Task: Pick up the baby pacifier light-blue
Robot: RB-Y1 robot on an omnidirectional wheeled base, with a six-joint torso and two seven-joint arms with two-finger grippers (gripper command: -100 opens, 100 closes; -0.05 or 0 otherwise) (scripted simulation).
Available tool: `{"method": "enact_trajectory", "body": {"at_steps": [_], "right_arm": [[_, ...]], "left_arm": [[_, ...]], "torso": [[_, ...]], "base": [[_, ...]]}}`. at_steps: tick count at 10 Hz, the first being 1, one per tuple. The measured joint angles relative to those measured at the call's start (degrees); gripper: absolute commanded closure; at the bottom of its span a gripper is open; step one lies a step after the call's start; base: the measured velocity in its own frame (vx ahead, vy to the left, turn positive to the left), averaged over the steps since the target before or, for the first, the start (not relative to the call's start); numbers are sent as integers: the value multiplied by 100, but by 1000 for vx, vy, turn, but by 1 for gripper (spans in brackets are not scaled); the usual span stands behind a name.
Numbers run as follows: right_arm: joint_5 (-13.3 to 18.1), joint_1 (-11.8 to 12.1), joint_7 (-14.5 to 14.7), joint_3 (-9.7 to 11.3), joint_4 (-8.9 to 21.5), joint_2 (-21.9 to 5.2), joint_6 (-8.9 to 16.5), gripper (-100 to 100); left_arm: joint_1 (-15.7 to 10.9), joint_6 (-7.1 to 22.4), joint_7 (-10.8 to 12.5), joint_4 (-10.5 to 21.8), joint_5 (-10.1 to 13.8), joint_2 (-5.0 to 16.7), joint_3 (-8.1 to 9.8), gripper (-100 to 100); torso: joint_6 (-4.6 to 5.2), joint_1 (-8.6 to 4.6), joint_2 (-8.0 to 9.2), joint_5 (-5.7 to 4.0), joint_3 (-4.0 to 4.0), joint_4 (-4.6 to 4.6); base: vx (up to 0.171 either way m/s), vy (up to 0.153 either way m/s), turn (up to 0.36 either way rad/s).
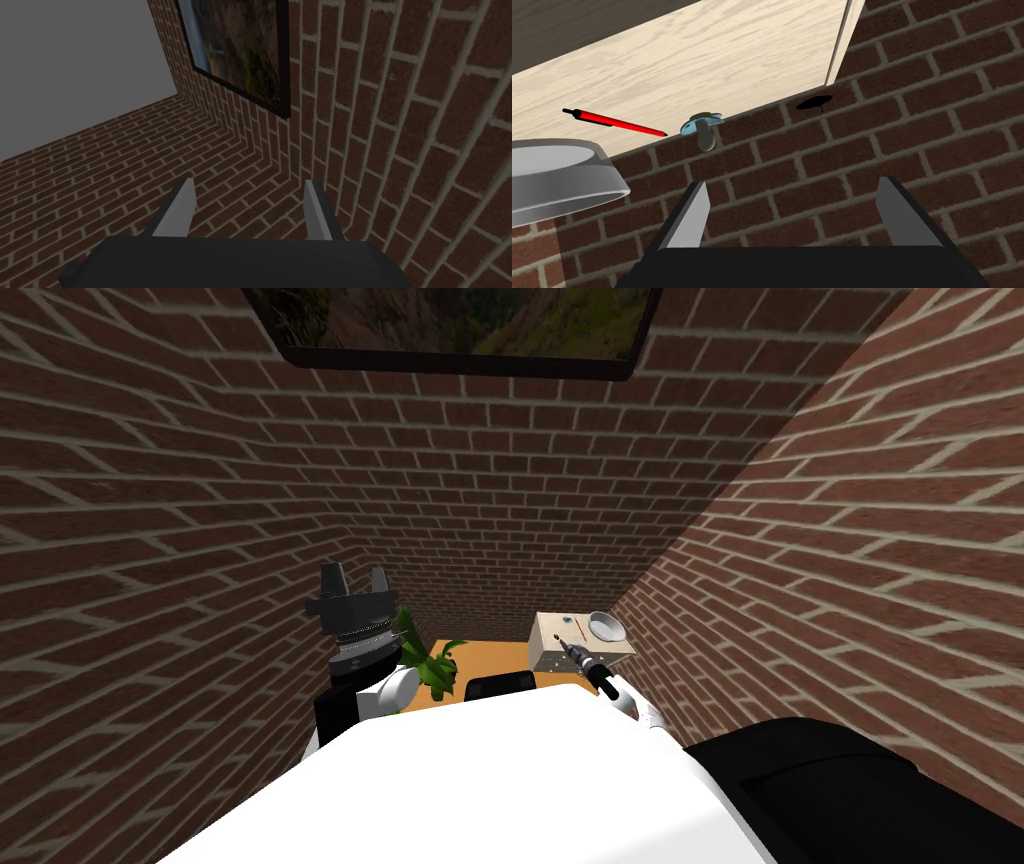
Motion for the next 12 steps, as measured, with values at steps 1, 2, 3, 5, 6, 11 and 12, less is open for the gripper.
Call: {"method": "enact_trajectory", "body": {"at_steps": [1,2,3,5,6,11,12], "right_arm": [[76,-42,47,38,157,-101,75,-100],[138,-30,103,55,256,-111,146,-100],[159,-49,131,54,374,-106,148,-100],[260,-116,197,111,675,-251,218,-100],[365,-122,283,129,817,-279,278,-100],[651,-155,537,176,1547,-443,410,-100],[683,-136,562,208,1596,-501,501,-100]], "left_arm": [[1,0,0,0,0,0,0,0],[1,-1,0,-1,0,0,1,0],[1,0,0,-1,0,0,1,0],[0,0,0,0,0,1,1,0],[0,0,0,0,0,0,1,0],[0,0,0,0,0,0,1,0],[1,0,0,-1,0,1,1,0]], "torso": [[0,4,-26,1,-16,-6],[5,-4,-25,0,-17,-8],[6,-18,-2,-3,-4,-4],[6,-22,12,-4,4,0],[3,-17,8,-4,3,0],[5,-20,6,-3,1,-2],[8,-26,6,-4,0,-2]], "base": [[155,71,74],[72,26,-31],[57,36,159],[61,34,122],[73,34,75],[64,28,92],[37,2,-4]]}}
